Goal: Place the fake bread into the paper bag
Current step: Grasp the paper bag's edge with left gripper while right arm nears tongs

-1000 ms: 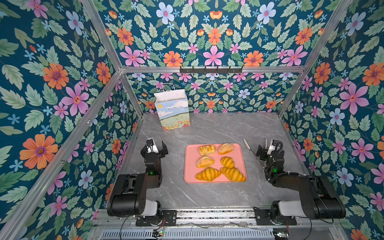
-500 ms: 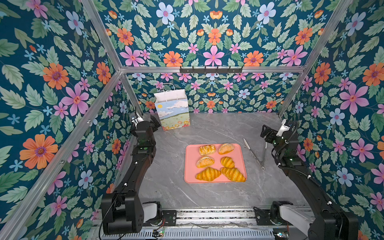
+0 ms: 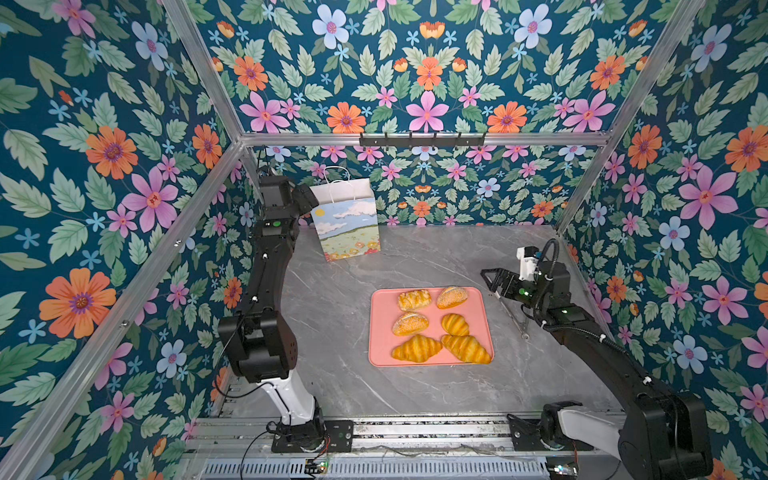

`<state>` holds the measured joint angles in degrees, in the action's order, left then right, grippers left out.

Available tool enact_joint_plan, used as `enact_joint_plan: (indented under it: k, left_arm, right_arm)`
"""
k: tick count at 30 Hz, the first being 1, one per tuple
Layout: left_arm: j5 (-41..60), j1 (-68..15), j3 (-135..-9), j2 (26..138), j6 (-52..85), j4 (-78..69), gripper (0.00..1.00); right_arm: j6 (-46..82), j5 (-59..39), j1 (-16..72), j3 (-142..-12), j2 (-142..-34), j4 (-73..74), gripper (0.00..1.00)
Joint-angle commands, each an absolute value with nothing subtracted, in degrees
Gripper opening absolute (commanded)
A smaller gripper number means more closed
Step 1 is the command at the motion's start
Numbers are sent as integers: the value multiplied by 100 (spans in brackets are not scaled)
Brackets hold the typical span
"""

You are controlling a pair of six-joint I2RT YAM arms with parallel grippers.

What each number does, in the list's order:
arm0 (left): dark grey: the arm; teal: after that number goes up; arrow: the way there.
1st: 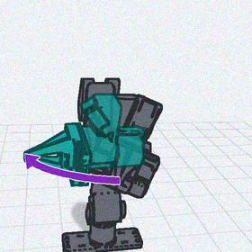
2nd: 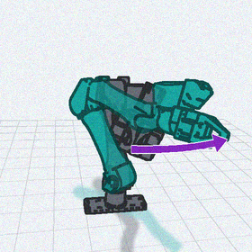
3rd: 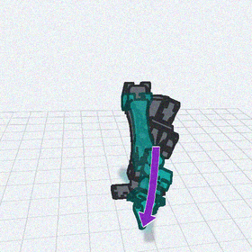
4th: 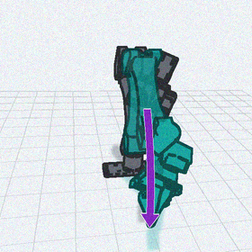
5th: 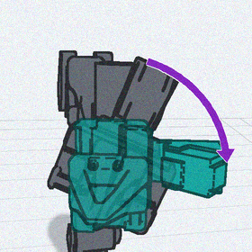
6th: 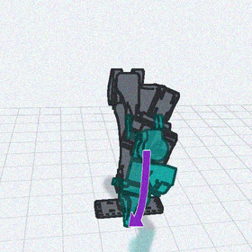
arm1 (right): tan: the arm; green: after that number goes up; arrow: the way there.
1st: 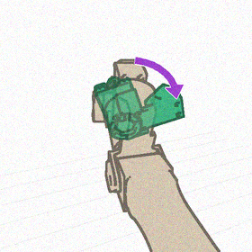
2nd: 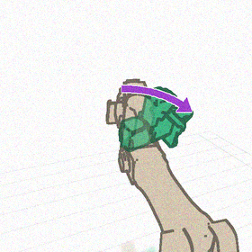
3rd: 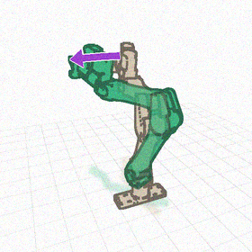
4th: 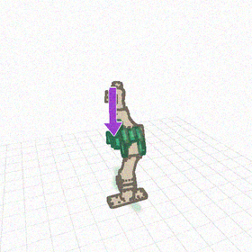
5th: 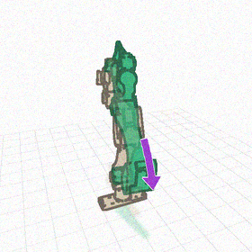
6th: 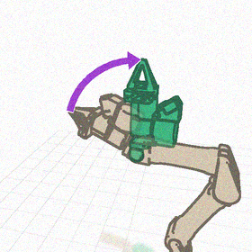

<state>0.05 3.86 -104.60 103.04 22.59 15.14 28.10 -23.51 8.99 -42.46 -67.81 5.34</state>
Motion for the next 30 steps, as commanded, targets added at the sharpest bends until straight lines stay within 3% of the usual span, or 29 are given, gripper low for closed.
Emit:
enact_joint_plan:
  k: [1,10,26,30]
  left_arm:
    - [555,477,-11221,10780,2292,2349,95]
    - [976,677,-12765,12100,2023,2848,94]
    - [1153,666,-13116,12734,1819,2549,83]
    - [1045,653,-13429,12850,1689,2925,75]
  right_arm:
    - [2767,-2606,1023,-4216,-6996,635,99]
    - [2632,-2392,1056,-4048,-7123,631,99]
    - [2703,-2404,1073,-4162,-7531,599,99]
    - [2707,-2311,1074,-4179,-7599,564,99]
